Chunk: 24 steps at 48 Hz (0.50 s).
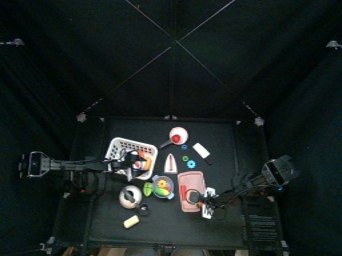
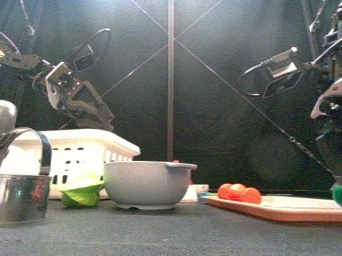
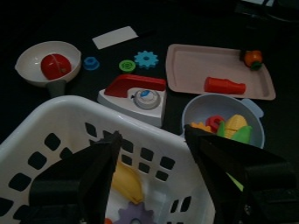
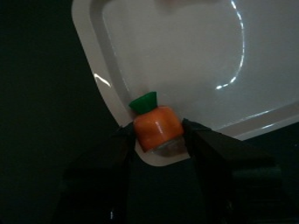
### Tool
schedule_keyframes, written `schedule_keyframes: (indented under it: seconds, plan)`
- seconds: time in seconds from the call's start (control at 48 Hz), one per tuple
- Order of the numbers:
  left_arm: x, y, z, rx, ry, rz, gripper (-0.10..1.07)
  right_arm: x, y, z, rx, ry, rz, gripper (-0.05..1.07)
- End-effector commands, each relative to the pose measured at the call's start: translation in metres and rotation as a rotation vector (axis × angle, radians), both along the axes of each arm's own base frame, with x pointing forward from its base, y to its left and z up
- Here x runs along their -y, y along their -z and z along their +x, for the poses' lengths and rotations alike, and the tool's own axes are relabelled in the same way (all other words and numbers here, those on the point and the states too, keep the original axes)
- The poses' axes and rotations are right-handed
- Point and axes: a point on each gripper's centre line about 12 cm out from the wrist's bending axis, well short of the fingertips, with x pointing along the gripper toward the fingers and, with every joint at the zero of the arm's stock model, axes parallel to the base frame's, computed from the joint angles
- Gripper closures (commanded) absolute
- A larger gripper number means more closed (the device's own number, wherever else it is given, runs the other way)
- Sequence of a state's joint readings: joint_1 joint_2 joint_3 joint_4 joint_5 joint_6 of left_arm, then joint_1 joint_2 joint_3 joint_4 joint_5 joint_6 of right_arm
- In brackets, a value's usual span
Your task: Grab carrot top
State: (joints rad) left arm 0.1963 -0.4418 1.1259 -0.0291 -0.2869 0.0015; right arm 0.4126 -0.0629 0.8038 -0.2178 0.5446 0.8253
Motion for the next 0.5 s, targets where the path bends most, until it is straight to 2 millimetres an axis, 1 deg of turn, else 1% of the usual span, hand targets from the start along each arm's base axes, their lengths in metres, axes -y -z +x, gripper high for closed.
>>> schedule_keyframes:
  seconds: [0.0,0.125,0.354,0.479]
  plan:
    - [-0.001,-0.006,0.002,0.024,-0.002,0.005,0.04,-0.002,-0.021,0.01,0.067,-0.005,0.016,0.37]
    - [-0.001,-0.006,0.002,0.024,-0.002,0.005,0.04,-0.002,-0.028,0.015,0.1,-0.018,0.013,0.37]
    - [-0.001,-0.006,0.002,0.024,-0.002,0.005,0.04,0.0,-0.029,0.017,0.11,-0.028,0.0,0.37]
    - [-0.001,-0.006,0.002,0.024,-0.002,0.005,0.04,0.007,-0.029,0.021,0.134,-0.043,-0.026,0.37]
